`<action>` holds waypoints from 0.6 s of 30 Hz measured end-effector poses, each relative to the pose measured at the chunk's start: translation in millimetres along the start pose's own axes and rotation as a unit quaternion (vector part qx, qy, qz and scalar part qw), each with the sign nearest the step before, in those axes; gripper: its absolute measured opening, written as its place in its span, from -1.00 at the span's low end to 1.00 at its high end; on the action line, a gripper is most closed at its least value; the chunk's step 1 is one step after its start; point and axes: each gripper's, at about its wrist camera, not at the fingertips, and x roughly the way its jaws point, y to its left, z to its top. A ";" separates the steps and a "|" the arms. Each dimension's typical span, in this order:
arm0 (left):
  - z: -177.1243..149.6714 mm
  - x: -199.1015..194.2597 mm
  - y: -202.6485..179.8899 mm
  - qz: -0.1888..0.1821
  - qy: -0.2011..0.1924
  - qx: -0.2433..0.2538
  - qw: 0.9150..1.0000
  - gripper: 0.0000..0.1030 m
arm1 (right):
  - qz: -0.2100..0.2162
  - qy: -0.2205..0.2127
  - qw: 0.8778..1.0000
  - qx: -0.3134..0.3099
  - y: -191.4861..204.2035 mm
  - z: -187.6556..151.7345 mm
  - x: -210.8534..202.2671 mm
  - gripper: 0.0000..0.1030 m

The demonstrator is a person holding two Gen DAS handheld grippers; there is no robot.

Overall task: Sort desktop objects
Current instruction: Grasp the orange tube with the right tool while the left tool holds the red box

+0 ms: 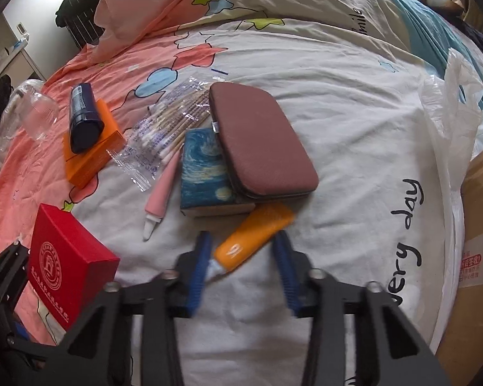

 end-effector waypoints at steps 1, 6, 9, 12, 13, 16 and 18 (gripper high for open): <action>-0.1 -0.1 -0.6 -0.001 0.000 0.000 1.000 0.44 | 0.002 0.002 1.000 0.000 -1.8 -0.5 -0.7 -0.53; -1.7 -3.3 -4.0 -0.003 -0.001 0.002 1.000 0.44 | 0.022 0.008 1.000 0.002 -9.9 -4.4 -6.2 -0.68; -2.2 -3.8 -2.3 0.000 0.000 -0.001 1.000 0.44 | 0.042 0.004 0.999 0.009 -14.5 -8.4 -13.0 -0.69; -2.6 -3.9 -0.4 0.001 0.001 -0.004 1.000 0.44 | 0.050 -0.006 0.999 0.003 -13.0 -13.0 -22.0 -0.69; -2.9 -4.2 -0.5 0.000 0.001 -0.005 1.000 0.44 | 0.053 -0.007 0.999 0.001 -11.8 -14.4 -24.6 -0.70; -3.9 -6.3 -1.7 -0.001 0.001 -0.004 1.000 0.44 | 0.049 -0.016 0.999 -0.011 -6.7 -20.4 -35.2 -0.70; -4.1 -7.3 -3.1 -0.002 0.000 -0.003 1.000 0.44 | 0.045 -0.021 0.999 -0.020 -3.1 -23.7 -40.0 -0.70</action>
